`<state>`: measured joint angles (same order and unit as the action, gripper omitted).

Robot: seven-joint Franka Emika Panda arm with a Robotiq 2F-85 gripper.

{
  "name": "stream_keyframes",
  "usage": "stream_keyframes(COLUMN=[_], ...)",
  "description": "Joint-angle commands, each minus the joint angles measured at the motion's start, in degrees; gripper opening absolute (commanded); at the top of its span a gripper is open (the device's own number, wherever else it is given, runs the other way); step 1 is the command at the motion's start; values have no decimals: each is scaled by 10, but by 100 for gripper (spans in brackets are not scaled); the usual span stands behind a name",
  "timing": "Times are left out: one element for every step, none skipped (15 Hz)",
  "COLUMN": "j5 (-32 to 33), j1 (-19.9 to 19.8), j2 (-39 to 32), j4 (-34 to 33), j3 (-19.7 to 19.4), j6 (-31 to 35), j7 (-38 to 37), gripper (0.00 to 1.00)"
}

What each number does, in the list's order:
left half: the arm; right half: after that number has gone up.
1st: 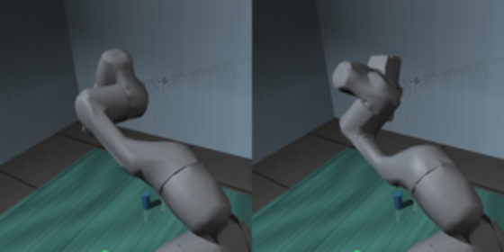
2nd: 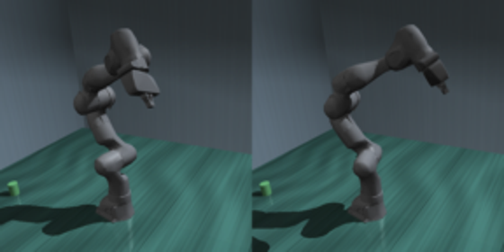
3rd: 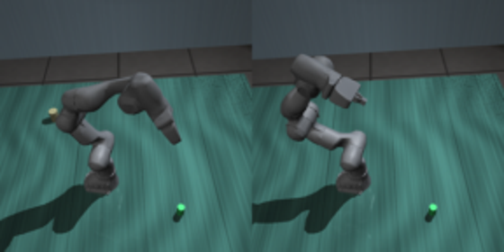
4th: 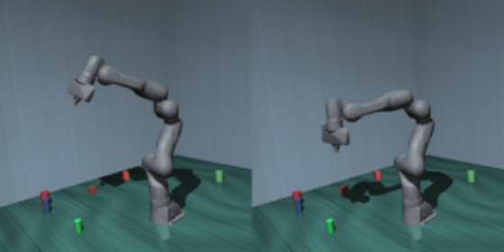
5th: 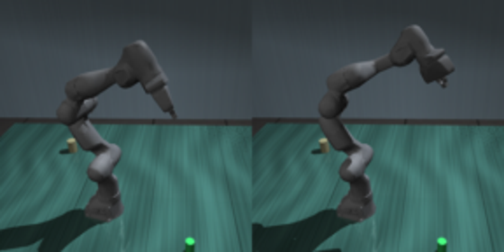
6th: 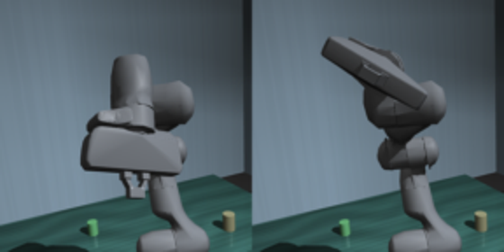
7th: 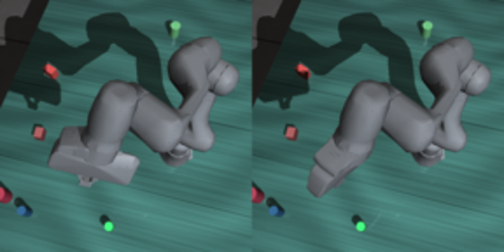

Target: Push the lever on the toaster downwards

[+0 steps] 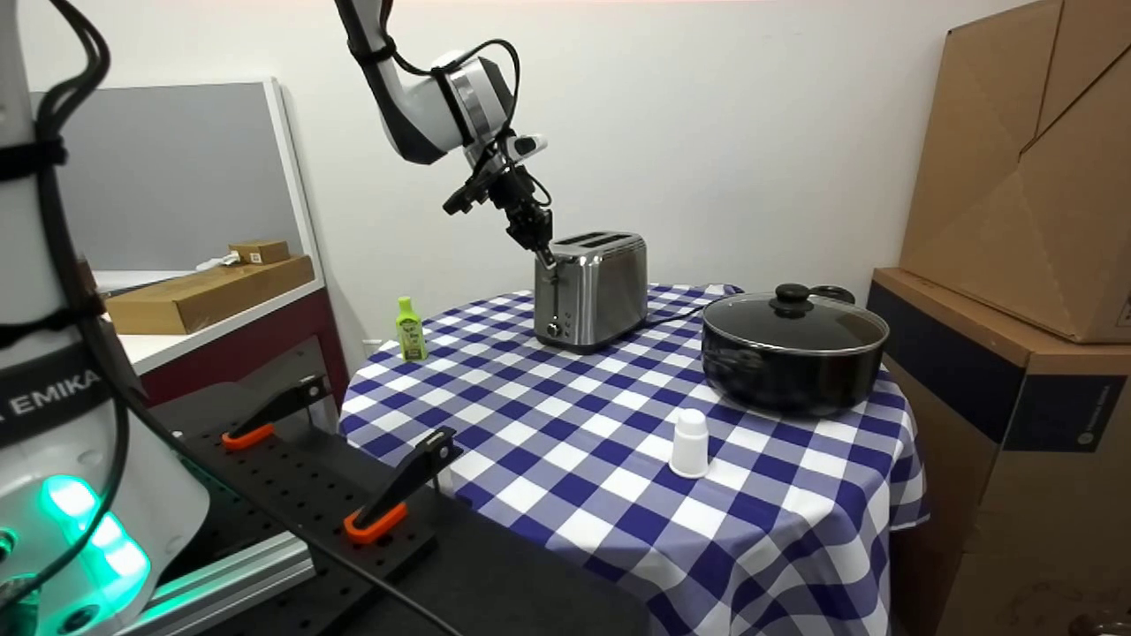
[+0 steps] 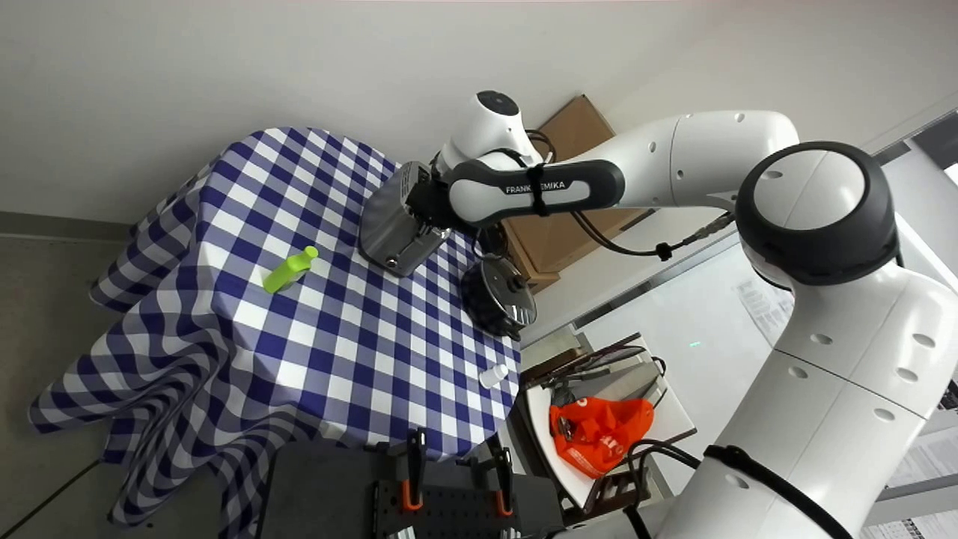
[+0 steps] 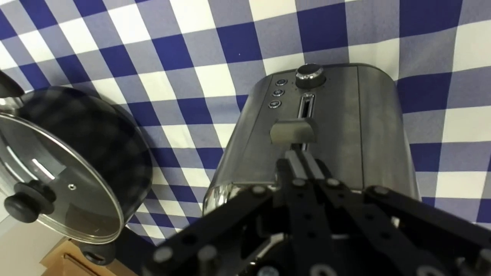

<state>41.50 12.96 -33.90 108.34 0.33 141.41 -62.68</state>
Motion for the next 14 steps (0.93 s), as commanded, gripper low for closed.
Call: stream_keyframes(j5=[-23, -25, -26, -29, -34, -38, -41, -43, -45, -44, -43, -42, -42, -40], j1=[16, 16, 18, 18, 19, 20, 21, 24, 26, 28, 30, 32, 34, 37], j2=[-42, -49, -56, -63, -68, -72, -75, -81, -85, -92, -98, -107, -114, -124], j4=[-38, -41, -46, -50, -54, -56, -58, -61, -63, -66, -69, -74, -78, -84], j3=[-15, -17, -19, -21, -23, -25, -26, -28, -30, -33, -34, -36, -37, -40], j6=[-12, -9, -9, -8, -9, -9, -10, -9, -8, -5, -4, -1, 0, 1], j7=[26, 30, 33, 39, 44, 48, 52, 55, 58, 59, 61, 64, 67, 70], gripper=[0, 0, 0, 0, 0, 0, 0, 0, 0, 0, 0, 0, 0, 0])
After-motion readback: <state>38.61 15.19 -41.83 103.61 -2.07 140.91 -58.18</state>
